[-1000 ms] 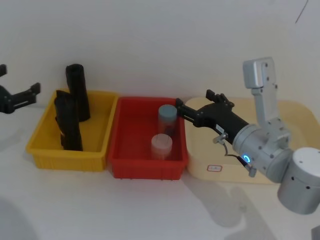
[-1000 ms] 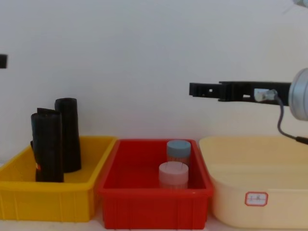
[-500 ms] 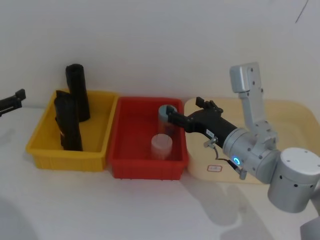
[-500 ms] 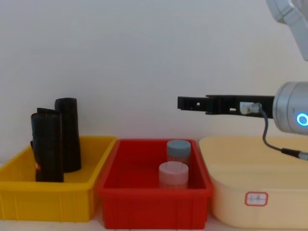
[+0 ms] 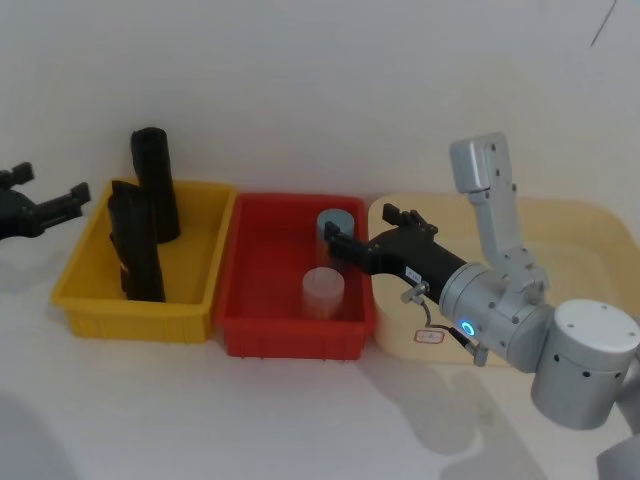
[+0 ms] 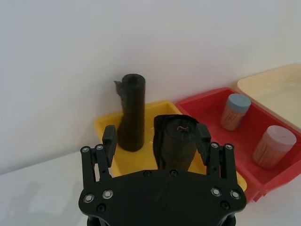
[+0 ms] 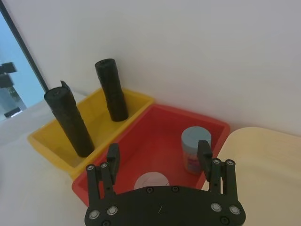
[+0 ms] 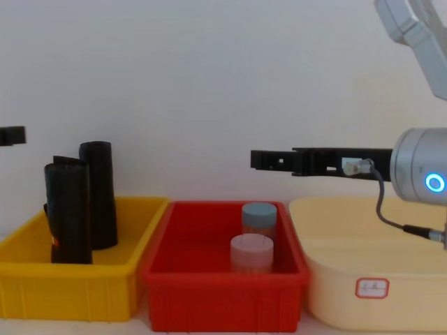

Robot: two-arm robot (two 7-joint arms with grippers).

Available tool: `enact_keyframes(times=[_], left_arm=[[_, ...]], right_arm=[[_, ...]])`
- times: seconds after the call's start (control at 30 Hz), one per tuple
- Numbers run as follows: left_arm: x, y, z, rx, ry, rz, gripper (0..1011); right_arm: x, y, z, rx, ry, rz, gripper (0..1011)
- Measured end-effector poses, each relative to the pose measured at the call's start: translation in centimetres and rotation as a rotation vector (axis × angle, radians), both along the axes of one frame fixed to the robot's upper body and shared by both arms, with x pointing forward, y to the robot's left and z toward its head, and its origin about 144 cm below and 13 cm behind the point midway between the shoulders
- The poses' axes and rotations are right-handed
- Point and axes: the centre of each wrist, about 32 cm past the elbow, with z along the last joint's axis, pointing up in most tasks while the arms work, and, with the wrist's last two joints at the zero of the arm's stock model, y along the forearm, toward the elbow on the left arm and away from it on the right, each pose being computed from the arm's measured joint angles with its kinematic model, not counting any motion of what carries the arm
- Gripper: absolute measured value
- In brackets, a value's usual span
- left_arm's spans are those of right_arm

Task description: Pick up the garbage bag with the one hand and transfer it to the other hand.

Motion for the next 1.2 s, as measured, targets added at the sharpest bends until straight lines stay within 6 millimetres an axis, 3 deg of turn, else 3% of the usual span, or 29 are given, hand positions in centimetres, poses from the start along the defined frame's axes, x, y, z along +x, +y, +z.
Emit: enact_keyframes(times=[0.4,1.2], left_arm=[[3.0,-1.5,-1.7,-0.039,0.044,-0.051,1001],[5.2,-2.8,-3.2,-0.073,0.091,-0.112,1001]], right_arm=[[-0.2,0.1,-0.4,0.000,0.019,0.022,1001],[-0.2,0.3,-1.1,0.026,0.054,0.052,1001]])
